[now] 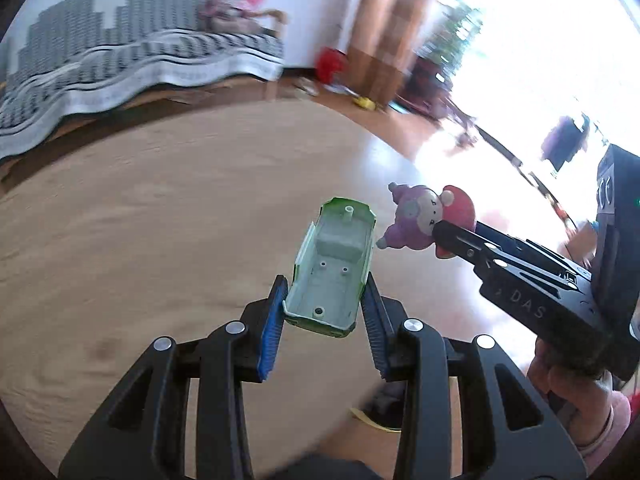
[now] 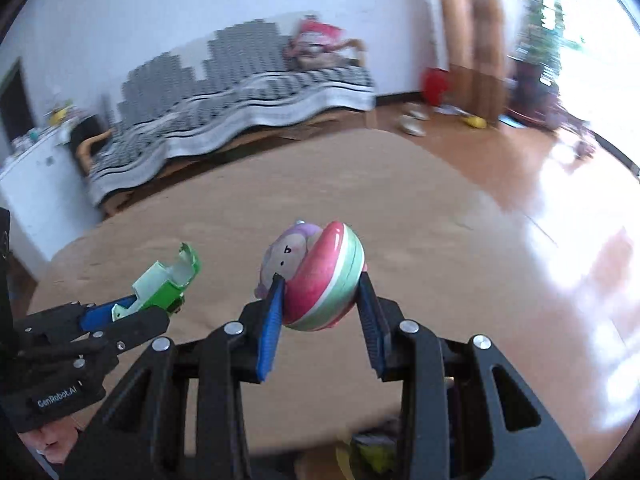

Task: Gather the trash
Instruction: 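Carry both items over the black bin and open both grippers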

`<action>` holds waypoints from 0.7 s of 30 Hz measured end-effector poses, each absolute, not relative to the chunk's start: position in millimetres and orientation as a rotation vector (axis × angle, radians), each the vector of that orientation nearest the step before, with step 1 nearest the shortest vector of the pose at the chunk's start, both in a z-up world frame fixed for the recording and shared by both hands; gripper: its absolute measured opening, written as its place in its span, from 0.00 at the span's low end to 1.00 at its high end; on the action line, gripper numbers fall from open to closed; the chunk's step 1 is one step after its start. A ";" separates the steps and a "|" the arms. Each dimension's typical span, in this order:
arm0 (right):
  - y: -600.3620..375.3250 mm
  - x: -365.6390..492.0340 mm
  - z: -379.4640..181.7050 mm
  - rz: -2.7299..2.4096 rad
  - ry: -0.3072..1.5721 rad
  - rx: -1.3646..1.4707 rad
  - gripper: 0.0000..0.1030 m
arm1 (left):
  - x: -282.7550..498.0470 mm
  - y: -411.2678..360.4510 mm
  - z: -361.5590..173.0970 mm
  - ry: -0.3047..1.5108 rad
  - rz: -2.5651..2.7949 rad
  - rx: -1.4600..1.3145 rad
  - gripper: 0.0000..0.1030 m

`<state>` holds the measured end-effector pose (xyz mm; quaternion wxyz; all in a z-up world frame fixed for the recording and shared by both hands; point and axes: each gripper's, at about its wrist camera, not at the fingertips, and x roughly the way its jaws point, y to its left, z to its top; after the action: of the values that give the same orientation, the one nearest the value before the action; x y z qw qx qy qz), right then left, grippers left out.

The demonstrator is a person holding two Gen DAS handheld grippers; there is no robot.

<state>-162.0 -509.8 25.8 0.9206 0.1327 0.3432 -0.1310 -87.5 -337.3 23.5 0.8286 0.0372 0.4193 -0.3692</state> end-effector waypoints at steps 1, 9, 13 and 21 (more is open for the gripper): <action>-520.8 -172.9 21.8 -0.291 0.709 0.278 0.35 | -100.0 -355.2 17.9 0.904 -0.789 0.099 0.35; -613.6 -289.5 -68.6 -0.465 0.863 0.420 0.35 | -201.5 -452.9 -70.2 1.071 -0.917 0.237 0.35; -629.8 -320.4 -138.5 -0.465 0.971 0.590 0.35 | -222.1 -455.5 -114.2 1.097 -0.962 0.346 0.35; -633.1 -313.5 -169.5 -0.441 1.018 0.698 0.35 | -207.9 -453.4 -132.1 1.167 -0.907 0.369 0.35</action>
<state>-313.5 -633.1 -169.5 0.7928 0.3245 0.4734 -0.2051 -207.9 -453.4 -132.1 0.7237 0.1671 0.5286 -0.4111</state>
